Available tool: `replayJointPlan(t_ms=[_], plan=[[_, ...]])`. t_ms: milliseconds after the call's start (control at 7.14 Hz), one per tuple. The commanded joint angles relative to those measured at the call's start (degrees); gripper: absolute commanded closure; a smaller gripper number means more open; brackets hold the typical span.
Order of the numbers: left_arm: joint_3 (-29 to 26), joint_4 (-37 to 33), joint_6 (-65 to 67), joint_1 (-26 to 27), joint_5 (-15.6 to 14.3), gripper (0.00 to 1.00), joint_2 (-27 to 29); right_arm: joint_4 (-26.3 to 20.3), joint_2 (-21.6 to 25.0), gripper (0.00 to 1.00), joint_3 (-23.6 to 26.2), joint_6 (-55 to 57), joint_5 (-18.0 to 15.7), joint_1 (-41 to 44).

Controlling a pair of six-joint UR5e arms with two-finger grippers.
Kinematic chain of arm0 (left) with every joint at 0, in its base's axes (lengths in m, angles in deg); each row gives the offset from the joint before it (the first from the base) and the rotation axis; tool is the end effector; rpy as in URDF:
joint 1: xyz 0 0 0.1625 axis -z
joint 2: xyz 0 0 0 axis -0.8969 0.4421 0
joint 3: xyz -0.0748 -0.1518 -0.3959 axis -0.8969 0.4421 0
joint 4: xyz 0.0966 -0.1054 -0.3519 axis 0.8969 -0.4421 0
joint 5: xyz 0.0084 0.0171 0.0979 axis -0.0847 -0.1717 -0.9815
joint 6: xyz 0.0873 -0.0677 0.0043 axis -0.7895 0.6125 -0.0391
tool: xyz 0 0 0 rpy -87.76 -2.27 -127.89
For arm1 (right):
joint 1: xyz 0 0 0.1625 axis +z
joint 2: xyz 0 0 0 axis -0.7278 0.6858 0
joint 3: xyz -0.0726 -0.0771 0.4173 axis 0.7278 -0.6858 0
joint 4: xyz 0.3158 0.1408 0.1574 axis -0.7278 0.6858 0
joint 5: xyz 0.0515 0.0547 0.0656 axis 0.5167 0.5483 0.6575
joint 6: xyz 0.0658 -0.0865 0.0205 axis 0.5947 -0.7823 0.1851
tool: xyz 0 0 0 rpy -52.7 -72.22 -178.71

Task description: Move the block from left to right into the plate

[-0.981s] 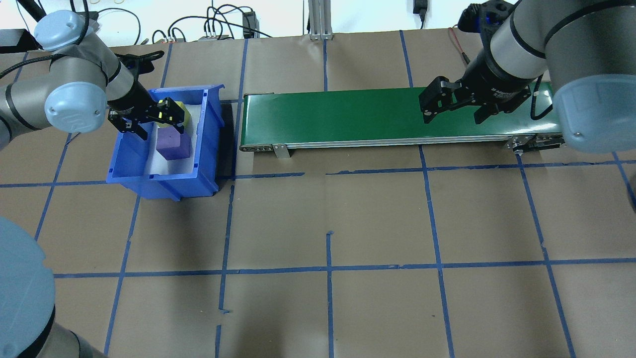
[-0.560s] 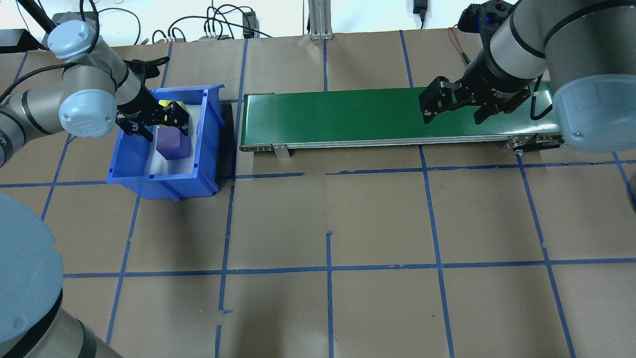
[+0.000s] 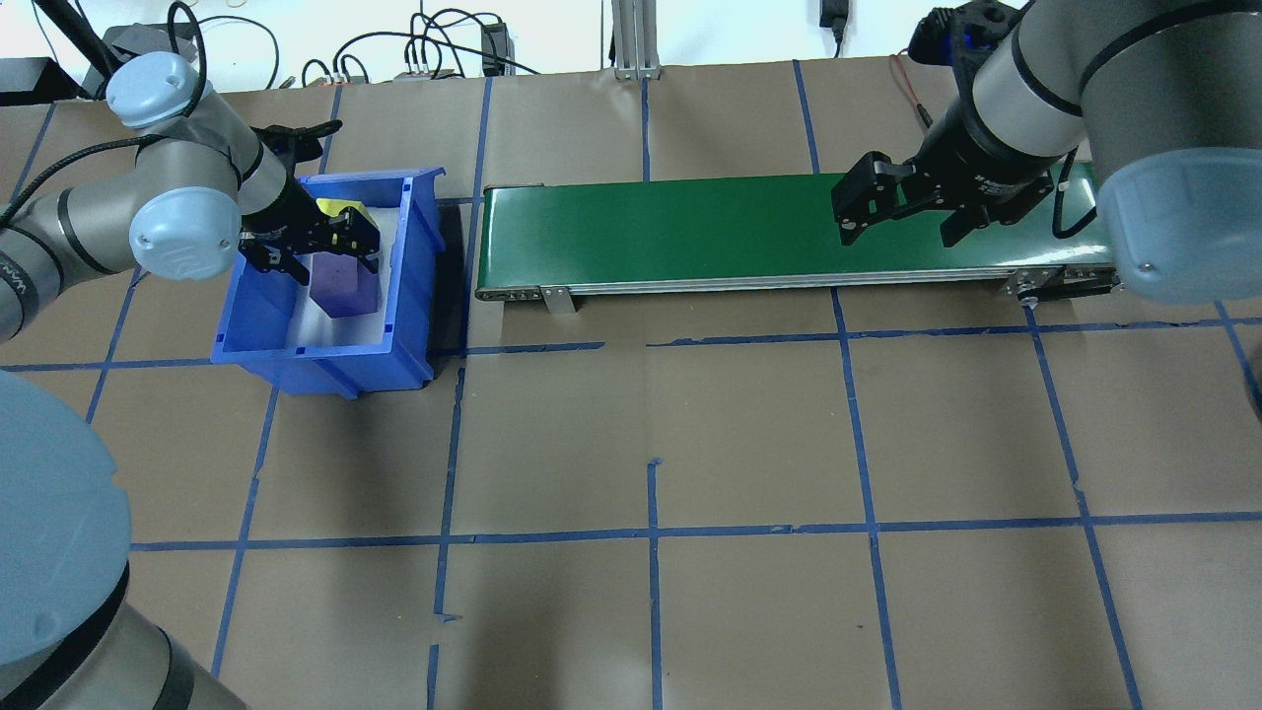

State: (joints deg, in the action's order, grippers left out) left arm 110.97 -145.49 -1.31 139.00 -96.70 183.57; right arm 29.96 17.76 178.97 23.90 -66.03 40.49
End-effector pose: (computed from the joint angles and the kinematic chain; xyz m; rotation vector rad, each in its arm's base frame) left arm 0.0120 -0.6068 0.2419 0.1319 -3.0483 0.0011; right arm 0.1303 -0.4466 0.4512 -0.0423 2.9718 -0.2128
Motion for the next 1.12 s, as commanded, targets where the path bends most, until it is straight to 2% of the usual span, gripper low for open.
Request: replayJointPlan(t_ms=[0, 140, 280, 420, 700, 981], plan=[[0.1, 1.0, -0.4, 0.3, -0.2, 0.01, -0.1, -0.1, 0.0, 0.0, 0.1, 0.0, 0.0, 0.0], [-0.1, 2.3, -1.0, 0.3, -0.6, 0.18, -0.1, 0.0, 0.0, 0.0, 0.0, 0.0, 0.0, 0.0], [0.1, 2.0, -0.3, 0.3, -0.4, 0.46, -0.3, 0.0, -0.1, 0.0, 0.1, -0.1, 0.0, 0.0], [-0.1, 1.9, -1.0, 0.3, -0.7, 0.62, -0.3, 0.0, 0.0, 0.0, 0.1, 0.0, 0.0, 0.0], [-0.9, 1.5, -1.1, 0.3, -0.8, 0.66, -1.7, 0.0, -0.1, 0.0, 0.0, -0.1, 0.0, 0.0], [-2.0, -4.2, -1.1, 0.3, -0.9, 0.72, -6.2, -0.1, -0.1, 0.0, 0.1, -0.1, 0.0, 0.0]])
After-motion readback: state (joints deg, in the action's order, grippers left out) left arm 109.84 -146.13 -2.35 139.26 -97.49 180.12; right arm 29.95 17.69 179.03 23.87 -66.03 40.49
